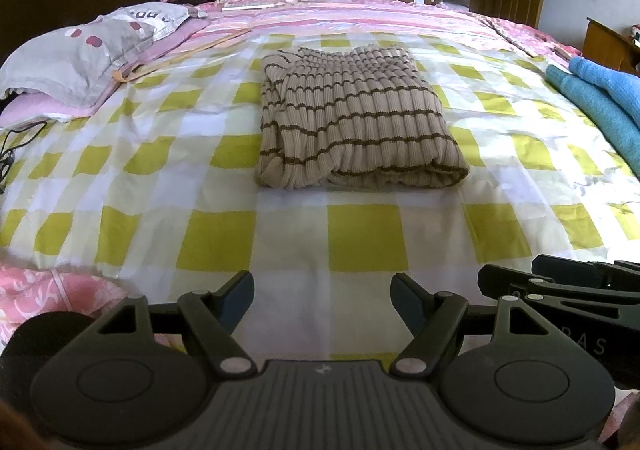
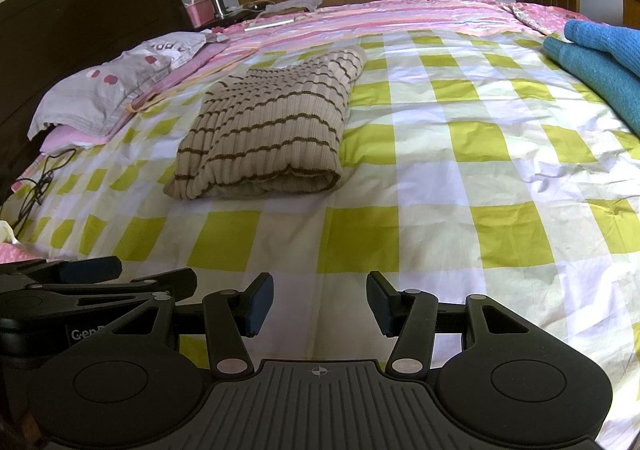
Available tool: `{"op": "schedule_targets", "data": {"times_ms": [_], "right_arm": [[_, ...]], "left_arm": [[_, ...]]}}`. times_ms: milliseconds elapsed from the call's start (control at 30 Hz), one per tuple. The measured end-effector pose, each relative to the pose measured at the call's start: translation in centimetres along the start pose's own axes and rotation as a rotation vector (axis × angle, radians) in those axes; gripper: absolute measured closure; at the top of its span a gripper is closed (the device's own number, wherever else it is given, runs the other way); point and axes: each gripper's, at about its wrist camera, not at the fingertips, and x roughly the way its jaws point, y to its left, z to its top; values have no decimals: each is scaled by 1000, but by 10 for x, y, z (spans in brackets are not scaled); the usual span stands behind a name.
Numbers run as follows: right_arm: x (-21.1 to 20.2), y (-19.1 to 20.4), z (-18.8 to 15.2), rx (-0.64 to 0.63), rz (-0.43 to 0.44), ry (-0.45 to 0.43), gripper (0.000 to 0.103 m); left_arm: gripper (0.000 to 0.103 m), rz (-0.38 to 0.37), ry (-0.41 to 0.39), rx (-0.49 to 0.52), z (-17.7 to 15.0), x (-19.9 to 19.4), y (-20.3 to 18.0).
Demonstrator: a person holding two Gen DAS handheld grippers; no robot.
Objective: Fold small clothes
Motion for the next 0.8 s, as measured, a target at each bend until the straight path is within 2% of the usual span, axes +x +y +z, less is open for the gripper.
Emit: {"op": "schedule_targets", "data": {"times_ms": [533, 800], "right_arm": [[0, 0, 0, 3, 0, -2, 52], [0, -2, 0, 6, 2, -2, 52]], "left_arm": [[23, -8, 18, -23, 1, 1, 2], [18, 3, 24, -34, 1, 1, 3]]}}
